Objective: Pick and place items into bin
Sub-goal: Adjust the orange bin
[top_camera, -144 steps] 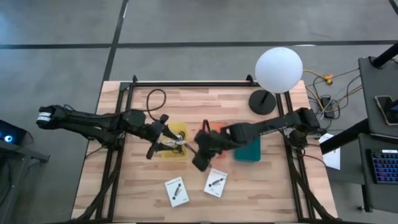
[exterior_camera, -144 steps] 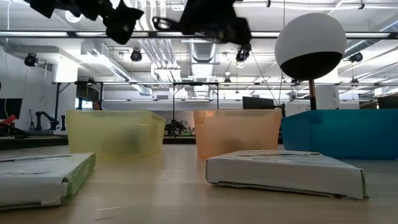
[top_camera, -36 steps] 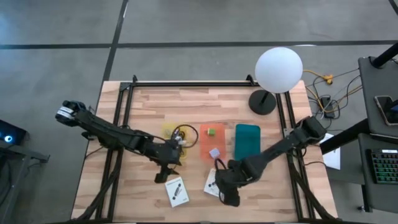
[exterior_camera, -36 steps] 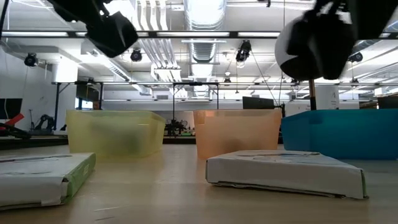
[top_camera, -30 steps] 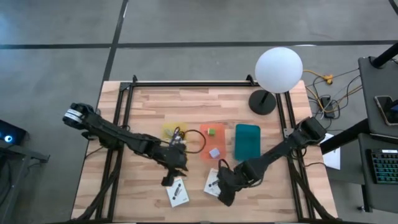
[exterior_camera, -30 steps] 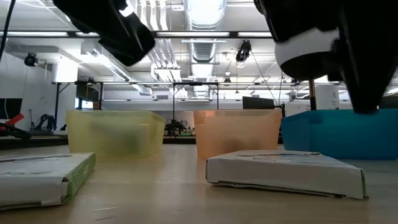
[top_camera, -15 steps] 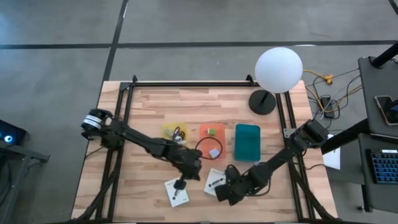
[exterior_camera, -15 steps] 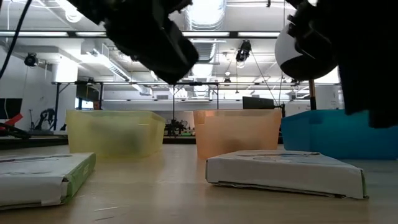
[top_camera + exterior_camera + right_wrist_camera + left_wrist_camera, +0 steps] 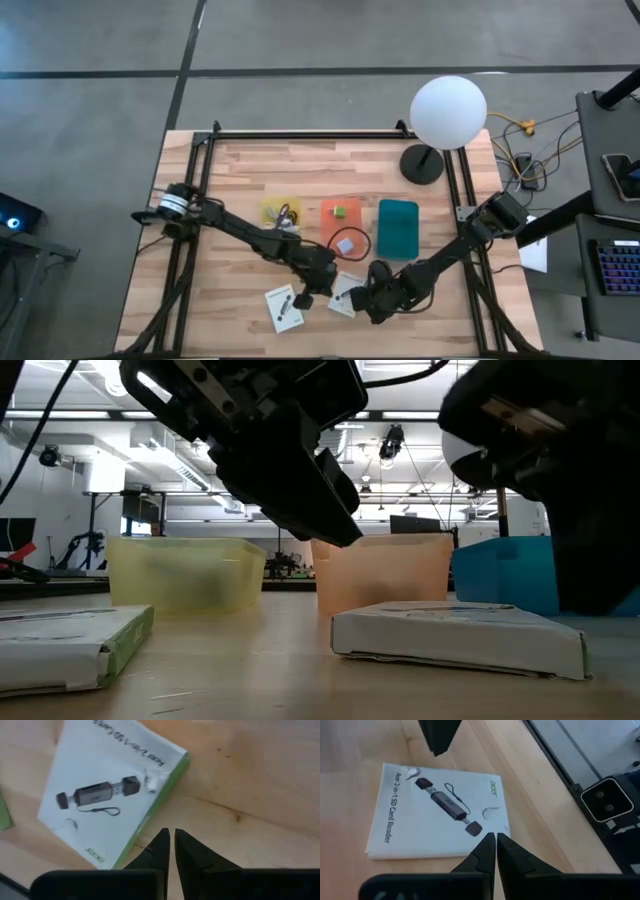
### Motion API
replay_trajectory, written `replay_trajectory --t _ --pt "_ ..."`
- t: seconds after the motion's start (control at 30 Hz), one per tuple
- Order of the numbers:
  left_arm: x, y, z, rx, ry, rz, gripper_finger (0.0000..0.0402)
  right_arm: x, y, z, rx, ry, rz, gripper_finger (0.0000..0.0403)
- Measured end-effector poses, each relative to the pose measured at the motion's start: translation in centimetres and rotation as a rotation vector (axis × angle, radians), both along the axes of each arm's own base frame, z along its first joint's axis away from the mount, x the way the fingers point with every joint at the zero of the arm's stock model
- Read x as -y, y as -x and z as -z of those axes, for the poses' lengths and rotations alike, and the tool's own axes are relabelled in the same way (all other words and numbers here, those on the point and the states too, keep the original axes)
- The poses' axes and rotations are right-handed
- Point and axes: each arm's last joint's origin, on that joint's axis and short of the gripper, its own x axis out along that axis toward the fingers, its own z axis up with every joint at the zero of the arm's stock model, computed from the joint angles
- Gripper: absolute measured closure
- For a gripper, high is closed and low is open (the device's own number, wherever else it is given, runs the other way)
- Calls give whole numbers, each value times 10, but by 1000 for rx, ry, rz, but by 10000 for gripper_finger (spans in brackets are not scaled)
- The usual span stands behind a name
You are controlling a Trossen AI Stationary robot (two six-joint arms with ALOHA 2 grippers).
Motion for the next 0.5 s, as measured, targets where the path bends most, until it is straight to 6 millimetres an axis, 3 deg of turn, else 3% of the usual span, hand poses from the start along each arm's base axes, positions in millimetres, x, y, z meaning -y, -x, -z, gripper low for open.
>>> replay_trajectory --t 0.27,0.5 --pt "0 -4 6 23 -22 -30 402 1 -4 4 48 -51 -7 384" --pt "1 -8 18 1 -19 -46 402 14 -13 5 72 -42 -11 384"
